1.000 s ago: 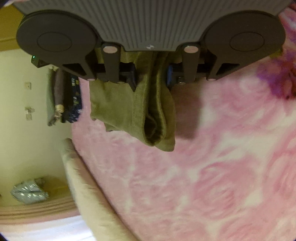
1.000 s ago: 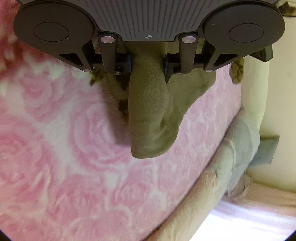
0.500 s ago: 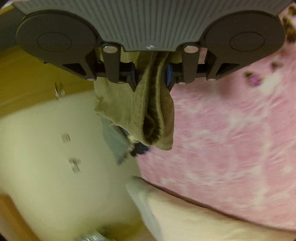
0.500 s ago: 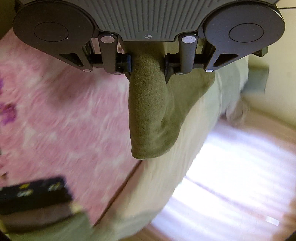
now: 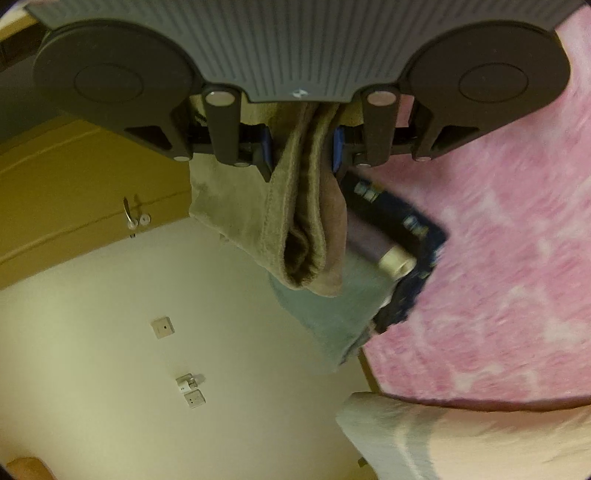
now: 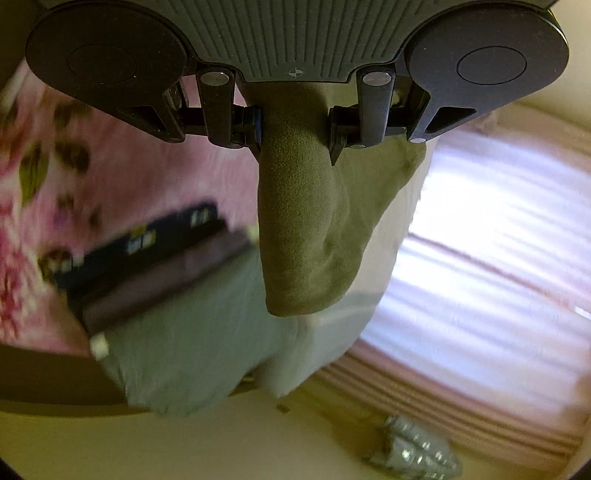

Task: Fold clothes
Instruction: 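Carry the held pants with both grippers toward the clothes stack, then lower the pants onto the stack top and open both grippers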

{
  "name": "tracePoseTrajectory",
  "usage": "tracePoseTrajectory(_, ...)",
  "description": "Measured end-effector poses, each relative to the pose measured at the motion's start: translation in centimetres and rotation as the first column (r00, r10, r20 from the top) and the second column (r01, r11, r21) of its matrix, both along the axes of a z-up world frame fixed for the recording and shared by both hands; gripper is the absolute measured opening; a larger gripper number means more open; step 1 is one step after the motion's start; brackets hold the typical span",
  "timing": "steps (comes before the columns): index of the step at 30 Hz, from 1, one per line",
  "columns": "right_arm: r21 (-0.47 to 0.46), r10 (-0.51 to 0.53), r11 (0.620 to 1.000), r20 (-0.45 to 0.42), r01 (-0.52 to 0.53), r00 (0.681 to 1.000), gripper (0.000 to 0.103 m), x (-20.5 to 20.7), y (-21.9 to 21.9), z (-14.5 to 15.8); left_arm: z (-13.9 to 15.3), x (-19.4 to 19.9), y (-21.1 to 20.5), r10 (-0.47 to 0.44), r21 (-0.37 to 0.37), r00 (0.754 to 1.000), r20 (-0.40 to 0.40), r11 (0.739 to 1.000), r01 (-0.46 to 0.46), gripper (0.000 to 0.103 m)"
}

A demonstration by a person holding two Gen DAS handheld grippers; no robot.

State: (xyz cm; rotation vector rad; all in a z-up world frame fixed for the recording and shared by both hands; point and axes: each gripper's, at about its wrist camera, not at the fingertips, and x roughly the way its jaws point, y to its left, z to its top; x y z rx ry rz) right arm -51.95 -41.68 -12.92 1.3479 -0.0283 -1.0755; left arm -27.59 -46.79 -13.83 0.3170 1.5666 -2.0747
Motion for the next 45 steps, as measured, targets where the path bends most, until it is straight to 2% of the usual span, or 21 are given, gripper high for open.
tracePoseTrajectory(4,-0.012,-0.028,1.0,0.006,0.028,1.0,0.03,-4.8,-5.0,0.3,0.3,-5.1,-5.3,0.001,-0.02,1.0,0.005,1.0,-0.001,0.025)
tracePoseTrajectory(11,-0.005,-0.06,0.998,0.01,0.06,0.998,0.03,-10.5,-13.1,-0.8,-0.9,-12.2,-13.1,-0.006,-0.016,0.999,0.032,1.0,0.006,0.025)
tracePoseTrajectory(20,0.047,-0.091,0.995,0.062,0.089,0.994,0.03,-13.5,-18.2,-3.3,-2.5,-15.6,-18.6,-0.02,0.0,0.997,0.075,1.0,0.02,0.025)
tracePoseTrajectory(23,0.066,-0.098,0.993,0.063,0.094,0.993,0.032,-14.0,-19.2,-4.3,-3.7,-16.1,-20.0,-0.003,0.019,0.995,0.099,1.0,0.001,0.031)
tracePoseTrajectory(24,0.08,-0.104,0.992,0.036,0.1,0.994,0.047,-14.1,-19.6,-4.7,-4.2,-16.0,-20.4,0.024,0.04,0.993,0.113,0.999,-0.029,0.033)
tracePoseTrajectory(25,0.096,-0.109,0.99,0.004,0.108,0.994,0.058,-14.2,-20.0,-5.1,-4.8,-15.7,-20.8,0.059,0.068,0.99,0.131,0.995,-0.068,0.034)
tracePoseTrajectory(26,0.111,-0.114,0.987,-0.028,0.116,0.993,0.06,-14.2,-20.4,-5.5,-5.0,-15.2,-20.9,0.086,0.076,0.986,0.144,0.992,-0.097,0.035)
tracePoseTrajectory(27,0.114,-0.123,0.985,-0.079,0.132,0.989,0.06,-14.4,-20.4,-5.5,-5.2,-14.7,-21.0,0.11,0.078,0.981,0.157,0.989,-0.124,0.034)
tracePoseTrajectory(28,0.089,-0.131,0.986,-0.131,0.143,0.983,0.06,-14.5,-20.1,-5.1,-4.7,-14.1,-20.8,0.137,0.046,0.976,0.172,0.988,-0.147,0.034)
tracePoseTrajectory(29,0.05,-0.143,0.987,-0.188,0.155,0.972,0.06,-14.6,-19.6,-4.5,-4.1,-13.6,-20.6,0.164,0.005,0.968,0.187,0.986,-0.168,0.033)
tracePoseTrajectory(31,-0.022,-0.165,0.986,-0.287,0.166,0.944,0.06,-14.7,-18.8,-3.2,-2.3,-13.6,-20.2,0.172,-0.089,0.958,0.231,0.984,-0.155,0.033)
tracePoseTrajectory(35,-0.145,-0.161,0.983,-0.415,0.109,0.895,0.06,-13.3,-18.4,-1.1,0.1,-17.0,-19.8,0.059,-0.223,0.962,0.266,0.975,0.002,0.025)
tracePoseTrajectory(36,-0.163,-0.146,0.983,-0.452,0.079,0.88,0.054,-12.6,-18.8,-0.9,0.5,-18.2,-19.7,0.023,-0.248,0.96,0.278,0.967,0.049,0.022)
tracePoseTrajectory(37,-0.178,-0.13,0.983,-0.487,0.048,0.863,0.04,-11.8,-19.1,-0.7,0.3,-19.2,-19.7,0.009,-0.262,0.956,0.294,0.962,0.072,0.022)
tracePoseTrajectory(38,-0.18,-0.111,0.983,-0.511,0.021,0.852,0.037,-11.0,-19.6,-0.7,0.0,-20.1,-19.8,0.0,-0.273,0.951,0.311,0.958,0.089,0.022)
tracePoseTrajectory(43,-0.21,-0.076,0.976,-0.597,-0.064,0.799,0.037,-8.2,-21.2,-1.8,-2.5,-22.1,-20.9,0.018,-0.313,0.933,0.36,0.944,0.102,0.017)
tracePoseTrajectory(45,-0.22,-0.085,0.973,-0.621,-0.07,0.779,0.037,-7.8,-21.6,-3.1,-3.5,-22.1,-21.3,0.031,-0.328,0.933,0.358,0.94,0.094,0.014)
